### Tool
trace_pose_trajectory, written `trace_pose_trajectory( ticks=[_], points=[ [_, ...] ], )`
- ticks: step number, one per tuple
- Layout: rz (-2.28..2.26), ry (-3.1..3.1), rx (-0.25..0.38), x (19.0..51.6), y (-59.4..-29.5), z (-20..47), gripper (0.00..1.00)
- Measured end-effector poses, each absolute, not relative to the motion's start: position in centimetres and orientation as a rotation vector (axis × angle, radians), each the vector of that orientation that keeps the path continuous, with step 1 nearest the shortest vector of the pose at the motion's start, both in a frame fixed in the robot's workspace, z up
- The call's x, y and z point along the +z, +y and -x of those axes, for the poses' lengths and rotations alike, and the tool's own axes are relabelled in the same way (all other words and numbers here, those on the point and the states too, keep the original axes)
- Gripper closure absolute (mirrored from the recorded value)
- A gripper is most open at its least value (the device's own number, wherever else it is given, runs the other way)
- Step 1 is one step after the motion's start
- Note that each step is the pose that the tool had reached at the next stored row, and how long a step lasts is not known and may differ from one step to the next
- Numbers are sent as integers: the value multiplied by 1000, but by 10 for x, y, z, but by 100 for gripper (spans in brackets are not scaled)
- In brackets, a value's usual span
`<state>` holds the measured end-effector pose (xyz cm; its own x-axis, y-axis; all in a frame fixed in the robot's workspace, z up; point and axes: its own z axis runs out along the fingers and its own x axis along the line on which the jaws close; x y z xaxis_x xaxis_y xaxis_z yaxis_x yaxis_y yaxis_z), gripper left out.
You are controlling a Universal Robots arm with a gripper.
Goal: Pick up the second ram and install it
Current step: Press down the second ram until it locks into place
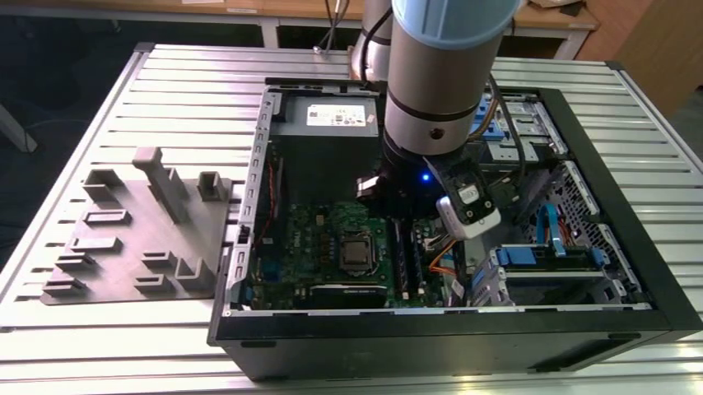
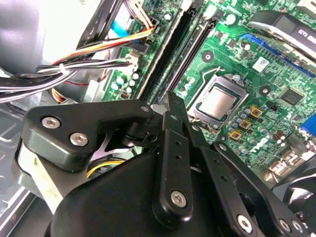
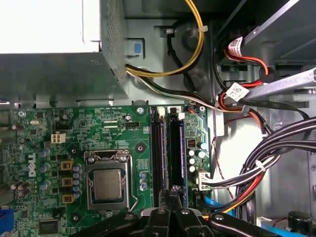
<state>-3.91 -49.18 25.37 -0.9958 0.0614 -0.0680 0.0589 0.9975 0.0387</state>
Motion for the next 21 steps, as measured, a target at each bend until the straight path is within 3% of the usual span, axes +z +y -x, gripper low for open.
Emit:
trace_pose_trajectory(
  ticks=[21],
  points=[
    [-93, 3070, 46, 253, -473, 39, 93]
  ],
)
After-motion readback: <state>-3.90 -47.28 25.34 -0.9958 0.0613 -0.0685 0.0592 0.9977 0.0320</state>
